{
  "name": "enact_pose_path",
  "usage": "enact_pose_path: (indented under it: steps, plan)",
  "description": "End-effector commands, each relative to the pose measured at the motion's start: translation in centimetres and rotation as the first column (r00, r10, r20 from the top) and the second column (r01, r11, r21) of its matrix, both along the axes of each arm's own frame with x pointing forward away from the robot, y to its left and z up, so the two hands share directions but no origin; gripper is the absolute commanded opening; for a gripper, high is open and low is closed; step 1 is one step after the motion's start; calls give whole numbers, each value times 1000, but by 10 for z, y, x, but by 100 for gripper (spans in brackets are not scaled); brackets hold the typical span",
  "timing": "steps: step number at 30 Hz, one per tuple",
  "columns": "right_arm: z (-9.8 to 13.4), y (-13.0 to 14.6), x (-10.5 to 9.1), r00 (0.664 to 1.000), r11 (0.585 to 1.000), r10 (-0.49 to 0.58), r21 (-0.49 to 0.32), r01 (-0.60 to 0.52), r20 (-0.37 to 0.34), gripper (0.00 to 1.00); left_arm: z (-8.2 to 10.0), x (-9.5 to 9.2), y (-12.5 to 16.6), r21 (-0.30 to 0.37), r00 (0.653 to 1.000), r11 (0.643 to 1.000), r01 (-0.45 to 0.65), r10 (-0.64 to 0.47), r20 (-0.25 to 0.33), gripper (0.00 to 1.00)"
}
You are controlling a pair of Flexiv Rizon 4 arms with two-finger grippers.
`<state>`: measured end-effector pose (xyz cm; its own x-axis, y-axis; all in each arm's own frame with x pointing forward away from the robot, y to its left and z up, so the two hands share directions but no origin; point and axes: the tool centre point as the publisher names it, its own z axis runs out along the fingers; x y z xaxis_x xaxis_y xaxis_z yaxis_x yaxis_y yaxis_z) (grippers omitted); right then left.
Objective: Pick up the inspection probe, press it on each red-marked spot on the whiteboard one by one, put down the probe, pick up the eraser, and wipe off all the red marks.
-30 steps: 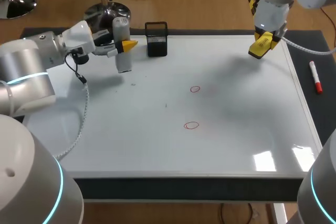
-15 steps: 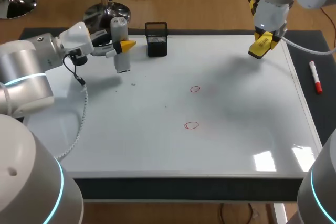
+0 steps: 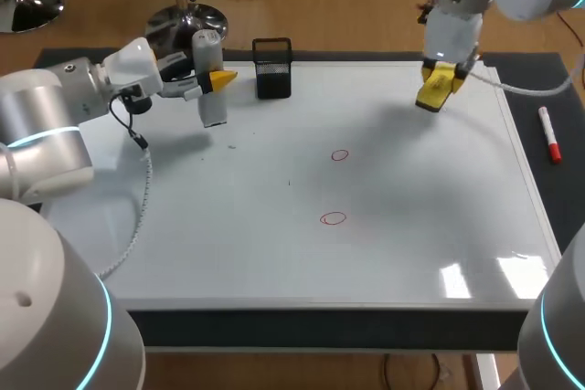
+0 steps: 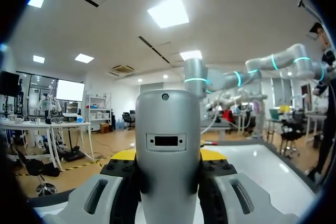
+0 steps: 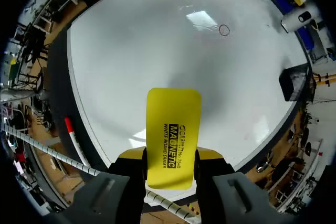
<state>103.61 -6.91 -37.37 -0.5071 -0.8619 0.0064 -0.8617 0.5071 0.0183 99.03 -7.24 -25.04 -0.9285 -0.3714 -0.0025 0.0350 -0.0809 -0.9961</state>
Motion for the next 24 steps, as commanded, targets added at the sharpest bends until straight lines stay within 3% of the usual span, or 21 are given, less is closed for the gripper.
enact_pose_path:
  steps: [1, 14, 17, 19, 24]
  plan:
    - [1, 28, -18, 998, 997, 66, -28, -66, 9, 0, 1, 0, -1, 0, 1000, 1000, -3, 3, 1, 0]
    - [9, 113, -59, 959, 960, 279, -13, -279, 39, 0, 1, 0, -1, 0, 1000, 1000, -3, 3, 1, 0]
    - [6, 134, -69, 945, 946, 326, -14, -325, 38, 0, 1, 0, -1, 0, 1000, 1000, -3, 3, 1, 0]
    - [2, 148, -77, 930, 929, 367, -59, -365, 29, 0, 1, 0, -1, 0, 1000, 1000, -3, 3, 1, 0]
    - [-10, 176, -94, 913, 912, 409, -36, -408, 14, 0, 1, 0, -1, 0, 1000, 1000, -3, 3, 1, 0]
